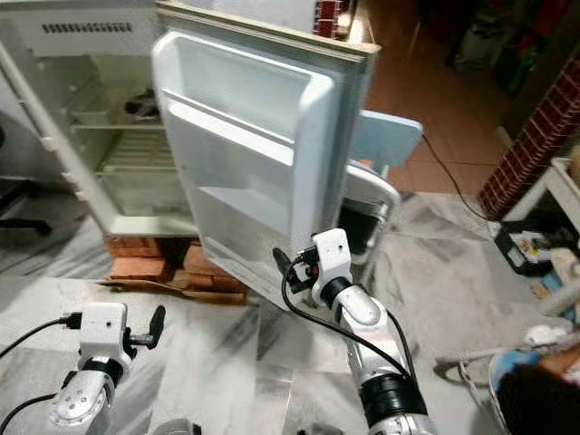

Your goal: Restocking fridge

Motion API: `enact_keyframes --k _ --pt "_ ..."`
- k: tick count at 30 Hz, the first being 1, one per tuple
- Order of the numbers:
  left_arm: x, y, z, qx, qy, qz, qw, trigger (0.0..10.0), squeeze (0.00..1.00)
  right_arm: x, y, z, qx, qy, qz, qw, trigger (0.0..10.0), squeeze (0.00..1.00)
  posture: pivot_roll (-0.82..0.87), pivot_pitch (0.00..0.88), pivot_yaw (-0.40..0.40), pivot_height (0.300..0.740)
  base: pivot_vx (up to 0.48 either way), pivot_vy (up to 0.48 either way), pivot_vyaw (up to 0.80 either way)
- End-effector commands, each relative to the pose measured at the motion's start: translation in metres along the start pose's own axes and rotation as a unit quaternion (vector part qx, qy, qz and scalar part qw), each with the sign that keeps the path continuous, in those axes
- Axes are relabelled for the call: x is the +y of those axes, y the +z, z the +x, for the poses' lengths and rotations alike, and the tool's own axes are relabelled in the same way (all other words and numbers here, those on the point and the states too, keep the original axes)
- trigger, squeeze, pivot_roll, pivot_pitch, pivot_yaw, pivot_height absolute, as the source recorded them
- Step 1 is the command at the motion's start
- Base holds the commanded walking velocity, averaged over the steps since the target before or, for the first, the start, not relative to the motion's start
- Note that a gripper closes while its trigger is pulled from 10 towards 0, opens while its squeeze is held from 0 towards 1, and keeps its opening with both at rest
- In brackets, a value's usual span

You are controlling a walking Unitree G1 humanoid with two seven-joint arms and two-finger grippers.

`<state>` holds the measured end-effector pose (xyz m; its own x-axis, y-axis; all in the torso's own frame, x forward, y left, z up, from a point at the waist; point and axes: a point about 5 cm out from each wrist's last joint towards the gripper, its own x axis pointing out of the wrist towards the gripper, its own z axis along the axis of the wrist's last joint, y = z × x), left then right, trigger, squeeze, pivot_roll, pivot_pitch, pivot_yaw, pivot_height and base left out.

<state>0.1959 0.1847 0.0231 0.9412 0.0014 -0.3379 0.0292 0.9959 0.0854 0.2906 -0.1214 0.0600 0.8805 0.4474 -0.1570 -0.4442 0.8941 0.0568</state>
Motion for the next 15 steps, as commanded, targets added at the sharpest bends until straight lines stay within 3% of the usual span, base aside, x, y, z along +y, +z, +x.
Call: enact_keyframes --k 1,8,13,15 --pt "-0.001 0.001 0.0 -0.003 -0.005 0.004 1.0 10.0 0.0 0.003 0.008 0.002 -0.017 -0.001 -0.013 1.0 10.0 0.0 0.02 0.037 0.02 0.735 0.0 -0.446 0.0" --pt "0.0 -0.001 -0.001 0.002 -0.003 0.007 1.0 10.0 0.0 0.008 0.009 0.004 -0.016 0.013 -0.027 0.999 10.0 0.0 0.02 0.039 0.018 0.735 0.0 -0.357 0.0" --pt "0.002 0.001 -0.001 -0.005 0.006 -0.003 1.0 10.0 0.0 0.006 0.019 0.008 -0.04 0.015 -0.013 0.999 10.0 0.0 0.03 0.046 0.014 0.735 0.0 0.0 0.0" --pt "0.002 0.003 -0.001 -0.015 0.003 0.002 1.0 10.0 0.0 0.005 0.023 0.01 -0.051 0.009 -0.012 0.999 10.0 0.0 0.03 0.046 0.014 0.735 0.0 0.0 0.59"
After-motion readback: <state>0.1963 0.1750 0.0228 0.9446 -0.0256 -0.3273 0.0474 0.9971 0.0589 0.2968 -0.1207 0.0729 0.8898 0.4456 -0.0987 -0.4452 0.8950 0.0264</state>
